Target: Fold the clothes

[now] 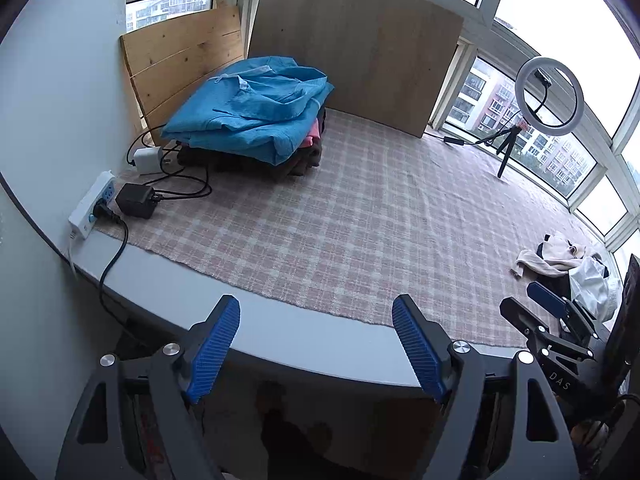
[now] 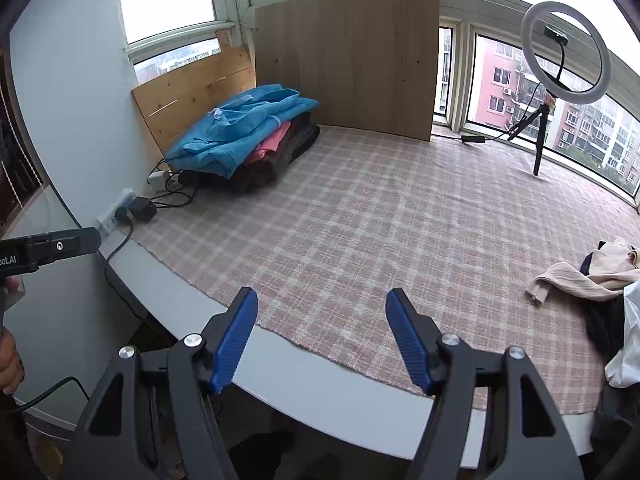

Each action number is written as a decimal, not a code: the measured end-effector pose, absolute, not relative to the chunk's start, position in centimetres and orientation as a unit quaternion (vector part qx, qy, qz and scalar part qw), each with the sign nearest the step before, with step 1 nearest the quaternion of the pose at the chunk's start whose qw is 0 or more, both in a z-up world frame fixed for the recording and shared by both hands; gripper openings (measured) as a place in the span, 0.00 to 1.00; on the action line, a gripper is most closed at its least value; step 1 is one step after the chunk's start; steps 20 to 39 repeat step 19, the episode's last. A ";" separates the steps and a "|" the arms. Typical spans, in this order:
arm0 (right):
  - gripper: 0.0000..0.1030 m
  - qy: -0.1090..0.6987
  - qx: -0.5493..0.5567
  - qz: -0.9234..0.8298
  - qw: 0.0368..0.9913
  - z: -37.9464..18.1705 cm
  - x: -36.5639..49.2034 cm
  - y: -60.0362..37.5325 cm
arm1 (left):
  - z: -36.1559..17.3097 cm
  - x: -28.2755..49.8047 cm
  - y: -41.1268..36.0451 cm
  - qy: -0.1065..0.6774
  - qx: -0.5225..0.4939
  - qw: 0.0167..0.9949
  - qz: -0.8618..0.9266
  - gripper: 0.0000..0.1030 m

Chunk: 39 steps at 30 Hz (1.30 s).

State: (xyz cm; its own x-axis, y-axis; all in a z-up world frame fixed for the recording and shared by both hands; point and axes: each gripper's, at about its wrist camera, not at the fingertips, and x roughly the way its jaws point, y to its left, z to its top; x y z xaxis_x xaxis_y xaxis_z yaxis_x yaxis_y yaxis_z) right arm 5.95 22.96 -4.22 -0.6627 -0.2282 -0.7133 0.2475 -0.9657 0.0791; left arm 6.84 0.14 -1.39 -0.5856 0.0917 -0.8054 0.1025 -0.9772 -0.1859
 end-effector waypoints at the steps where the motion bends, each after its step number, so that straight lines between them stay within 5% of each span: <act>1: 0.64 0.012 0.390 -0.912 0.130 -4.3 6.0 23.0 | -1.4 6.8 0.2 0.107 0.456 0.002 -0.884 0.75; 39: 0.64 0.003 0.398 -0.909 0.120 -4.8 5.8 24.8 | -1.2 6.7 1.4 0.092 0.451 -0.001 -0.888 0.75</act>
